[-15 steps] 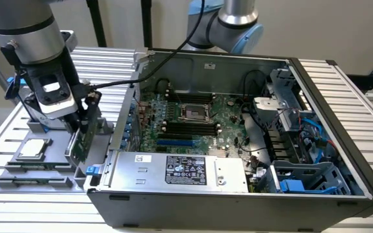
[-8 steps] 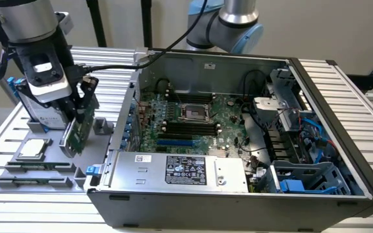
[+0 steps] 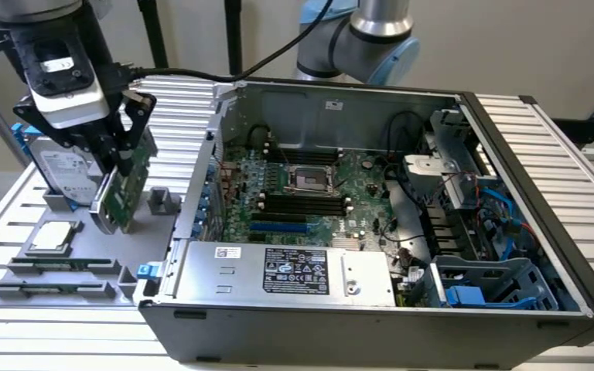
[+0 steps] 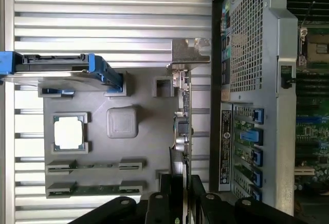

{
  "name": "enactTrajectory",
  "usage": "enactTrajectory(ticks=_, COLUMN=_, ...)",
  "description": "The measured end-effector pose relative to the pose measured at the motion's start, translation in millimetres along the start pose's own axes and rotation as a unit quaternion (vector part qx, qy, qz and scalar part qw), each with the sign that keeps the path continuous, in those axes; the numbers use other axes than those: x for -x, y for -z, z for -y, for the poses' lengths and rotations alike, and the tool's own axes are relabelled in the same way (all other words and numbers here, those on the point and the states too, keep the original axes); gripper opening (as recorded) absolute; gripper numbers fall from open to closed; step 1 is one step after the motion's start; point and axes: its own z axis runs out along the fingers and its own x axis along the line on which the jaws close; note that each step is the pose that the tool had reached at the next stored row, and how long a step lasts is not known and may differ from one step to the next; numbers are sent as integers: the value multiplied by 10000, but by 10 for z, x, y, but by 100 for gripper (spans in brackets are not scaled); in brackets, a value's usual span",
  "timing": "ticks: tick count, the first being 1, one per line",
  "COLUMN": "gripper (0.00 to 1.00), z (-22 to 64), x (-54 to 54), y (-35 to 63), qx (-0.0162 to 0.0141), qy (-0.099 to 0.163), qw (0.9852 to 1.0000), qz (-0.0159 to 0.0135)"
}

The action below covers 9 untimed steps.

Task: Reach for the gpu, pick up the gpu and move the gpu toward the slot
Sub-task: 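Pick up the gpu and move the gpu toward the slot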

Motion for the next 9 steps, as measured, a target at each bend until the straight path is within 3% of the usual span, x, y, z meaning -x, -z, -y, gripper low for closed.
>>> enactTrajectory(ticks=9, gripper=26, z=6, x=296, y=395, qx=31, qy=17, qw=10000, qz=-16)
